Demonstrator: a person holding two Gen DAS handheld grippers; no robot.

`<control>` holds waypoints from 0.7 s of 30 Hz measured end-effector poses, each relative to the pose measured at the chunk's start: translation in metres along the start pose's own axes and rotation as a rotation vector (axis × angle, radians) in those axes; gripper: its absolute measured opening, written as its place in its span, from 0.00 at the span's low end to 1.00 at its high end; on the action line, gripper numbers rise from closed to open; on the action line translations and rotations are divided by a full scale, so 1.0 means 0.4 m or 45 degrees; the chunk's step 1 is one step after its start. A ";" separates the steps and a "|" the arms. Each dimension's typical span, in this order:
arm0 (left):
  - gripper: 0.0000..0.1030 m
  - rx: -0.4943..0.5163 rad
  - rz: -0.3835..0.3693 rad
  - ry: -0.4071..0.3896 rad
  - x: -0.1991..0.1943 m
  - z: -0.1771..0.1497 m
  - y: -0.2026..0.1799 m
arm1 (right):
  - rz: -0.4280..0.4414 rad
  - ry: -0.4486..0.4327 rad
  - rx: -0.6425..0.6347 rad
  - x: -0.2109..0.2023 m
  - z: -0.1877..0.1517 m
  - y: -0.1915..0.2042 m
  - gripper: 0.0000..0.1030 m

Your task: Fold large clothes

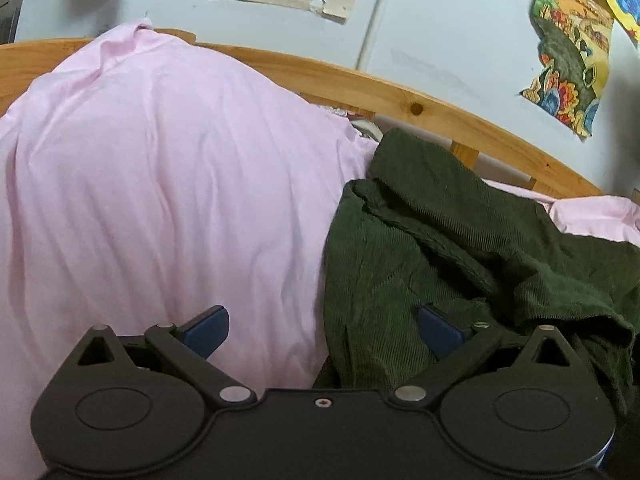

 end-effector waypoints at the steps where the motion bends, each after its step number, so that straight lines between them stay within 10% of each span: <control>1: 0.98 0.000 -0.003 0.007 0.002 -0.002 -0.001 | -0.019 0.004 0.046 0.035 0.021 -0.008 0.71; 7: 0.99 0.033 -0.021 0.012 0.008 -0.006 -0.008 | -0.153 0.117 0.131 0.273 0.023 -0.062 0.78; 13: 0.99 0.033 -0.023 0.034 0.023 -0.010 -0.003 | -0.262 0.435 0.315 0.449 -0.152 -0.179 0.81; 17: 0.99 0.012 -0.012 0.051 0.039 -0.010 0.007 | -0.331 0.306 0.305 0.419 -0.103 -0.144 0.80; 21: 0.99 -0.035 -0.007 0.077 0.052 -0.007 0.020 | -0.143 0.112 0.183 0.445 0.010 -0.004 0.91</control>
Point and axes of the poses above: each gripper's, at about its wrist camera, not at the fingertips, and x roughly the way its jaws point, y to its left, z to its top, the point moved 3 cm from there along x, roughly the way its jaws point, and after that the axes turned 9 degrees about -y, right-handed, at the moved point
